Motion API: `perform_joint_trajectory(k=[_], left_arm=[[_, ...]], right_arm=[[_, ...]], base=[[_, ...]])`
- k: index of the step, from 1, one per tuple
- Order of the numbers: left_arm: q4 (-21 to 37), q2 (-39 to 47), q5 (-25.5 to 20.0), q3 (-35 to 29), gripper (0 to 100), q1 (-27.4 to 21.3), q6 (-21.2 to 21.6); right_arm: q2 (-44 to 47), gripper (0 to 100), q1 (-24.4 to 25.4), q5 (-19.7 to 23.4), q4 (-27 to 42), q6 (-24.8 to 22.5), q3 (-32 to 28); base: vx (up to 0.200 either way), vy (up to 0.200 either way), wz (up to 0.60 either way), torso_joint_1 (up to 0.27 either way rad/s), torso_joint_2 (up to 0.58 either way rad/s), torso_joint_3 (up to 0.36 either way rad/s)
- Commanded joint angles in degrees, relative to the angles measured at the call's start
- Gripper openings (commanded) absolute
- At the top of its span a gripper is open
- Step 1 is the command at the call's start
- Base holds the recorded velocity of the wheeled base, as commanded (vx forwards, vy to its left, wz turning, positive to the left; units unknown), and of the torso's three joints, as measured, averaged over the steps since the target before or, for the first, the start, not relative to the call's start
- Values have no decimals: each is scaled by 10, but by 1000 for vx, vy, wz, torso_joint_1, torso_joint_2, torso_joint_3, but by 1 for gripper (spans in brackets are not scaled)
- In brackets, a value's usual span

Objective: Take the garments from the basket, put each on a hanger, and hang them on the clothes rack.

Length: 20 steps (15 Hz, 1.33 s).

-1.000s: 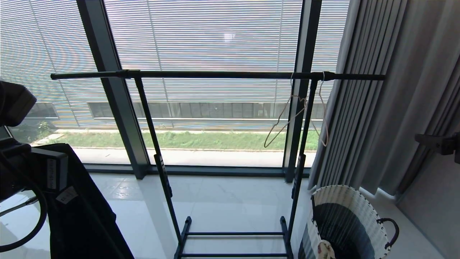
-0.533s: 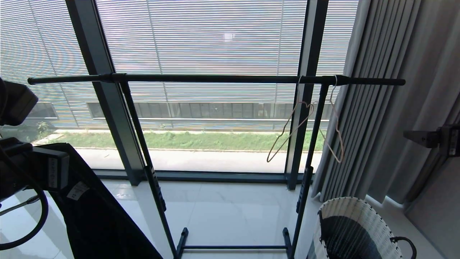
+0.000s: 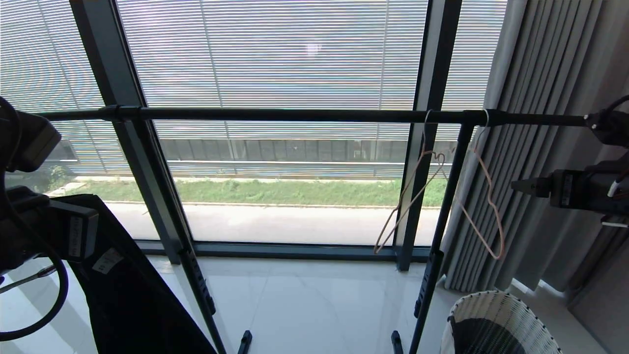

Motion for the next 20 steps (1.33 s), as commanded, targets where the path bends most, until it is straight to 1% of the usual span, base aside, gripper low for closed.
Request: perform_joint_trajectory(k=[1,3,5,7,9,11,12,14,20], left_arm=[[0,-2,0,0,0,0,1],[0,2,0,0,0,0,1],[0,3,0,1,0,0,1],[0,2,0,1,0,0,1],[0,-2,0,1,0,0,1],[0,-3,0,2,0,0,1],[0,-2,0,2,0,0,1],[0,1,0,3,0,0,1],[0,6,0,4,0,0,1]], right_arm=[[29,100,20,0,-14,7,-1],[50,100,29,0,-38,7,-2],[79,100,30,1,-48,7,-17],[115,100,30,1,-49,7,-46],[179,100,30,-1,-48,8,-95],[217,100,29,-1,-49,11,-116],[232,100,29,0,-50,21,-126],[258,100,29,-1,-50,34,-140],[272,100,29,0,-60,33,-143]], base=[[0,0,0,0,0,0],[0,0,0,0,0,0],[0,0,0,0,0,0],[0,0,0,0,0,0],[0,0,0,0,0,0],[0,0,0,0,0,0],[0,0,0,0,0,0],[0,0,0,0,0,0],[0,0,0,0,0,0]])
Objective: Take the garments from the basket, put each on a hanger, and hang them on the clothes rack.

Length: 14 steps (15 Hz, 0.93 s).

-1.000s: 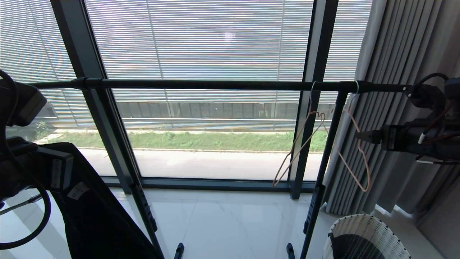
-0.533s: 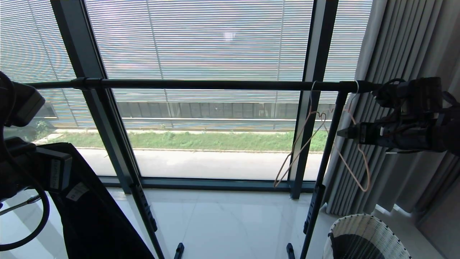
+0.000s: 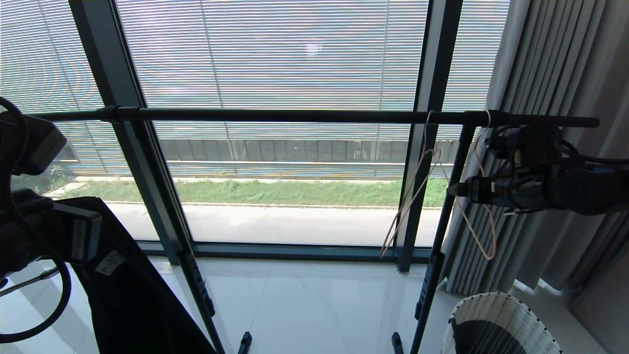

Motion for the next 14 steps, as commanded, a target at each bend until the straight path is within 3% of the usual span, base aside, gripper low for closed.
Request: perform_joint_trajectory(k=[1,9,14], left_arm=[[0,5,0,0,0,0,0],[0,5,0,-1,0,0,0],[0,5,0,-2,0,0,0]], right_arm=[[3,100,1,1,-1,0,0],[-11,100,4,0,4,-2,6],[-42,100,25,-3,7,0,50]], base=[[0,0,0,0,0,0],[0,0,0,0,0,0],[0,0,0,0,0,0]])
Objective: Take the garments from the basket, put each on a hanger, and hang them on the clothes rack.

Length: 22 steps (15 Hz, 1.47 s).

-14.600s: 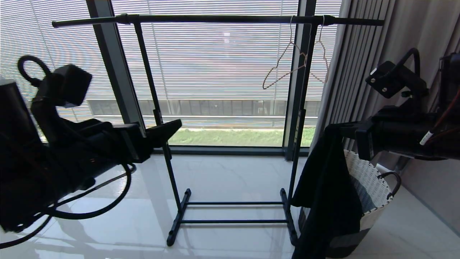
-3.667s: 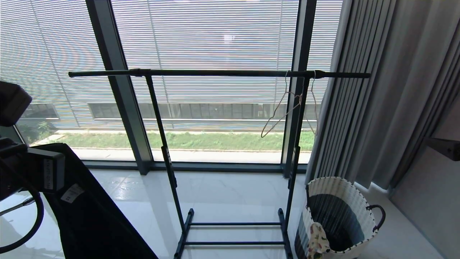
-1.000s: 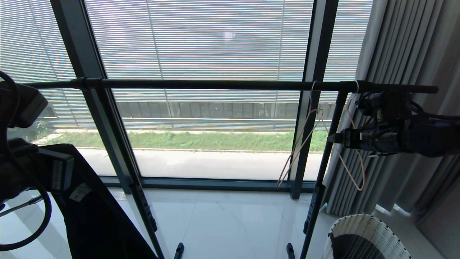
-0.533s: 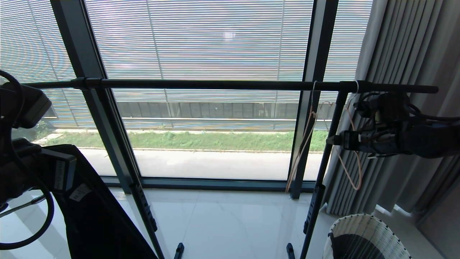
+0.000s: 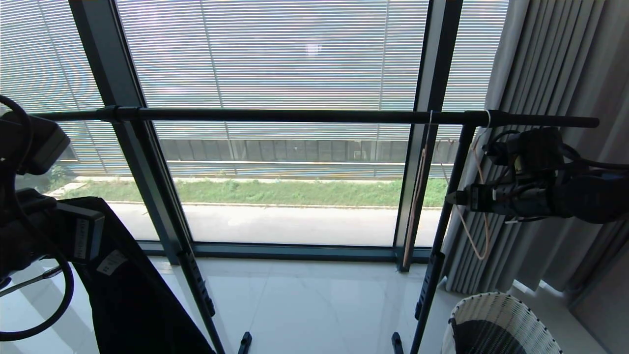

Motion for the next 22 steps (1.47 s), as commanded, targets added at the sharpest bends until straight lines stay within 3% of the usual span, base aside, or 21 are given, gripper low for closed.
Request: perform_joint_trajectory(k=[1,5,6,18,22], left_arm=[[0,0,0,0,0,0,0],[0,-4,0,0,0,0,0],[0,-4,0,0,0,0,0],[-10,-5,1,0,0,1,0],[-25,-4,1,1,0,4,-1]], right_arm=[[-14,100,6,-1,-2,0,11],[-16,100,6,-3,-4,-1,10],[-18,0,5,-5,-4,-2,10],[-56,0,5,-47,-16,1,18],[-106,0,12,-49,-128,-15,115]], base=[[0,0,0,0,0,0],[0,0,0,0,0,0],[0,0,0,0,0,0],[0,0,0,0,0,0],[0,0,0,0,0,0]])
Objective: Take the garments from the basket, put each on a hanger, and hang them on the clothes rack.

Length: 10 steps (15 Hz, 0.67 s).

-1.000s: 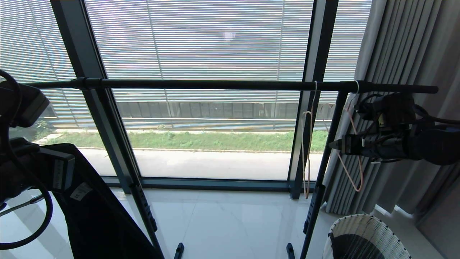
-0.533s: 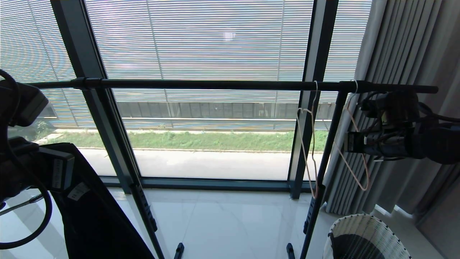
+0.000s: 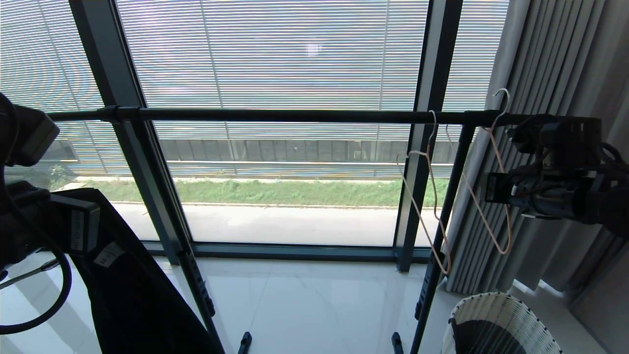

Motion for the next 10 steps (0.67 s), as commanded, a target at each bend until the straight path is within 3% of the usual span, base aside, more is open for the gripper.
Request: perform_joint_trajectory(k=[1,4,10], left_arm=[[0,1,1,1,0,9,0],[-2,-1,1,-1,0,31,1],[-1,-6,0,1,0,37,1]], right_arm=[[-43,0,3,0,-29,-11,57],[-106,0,5,1,-42,-31,127],[-227,0,61,1,-40,-51,254]], base=[[0,0,0,0,0,0],[0,0,0,0,0,0],[-200,0,0,-3,2,7]])
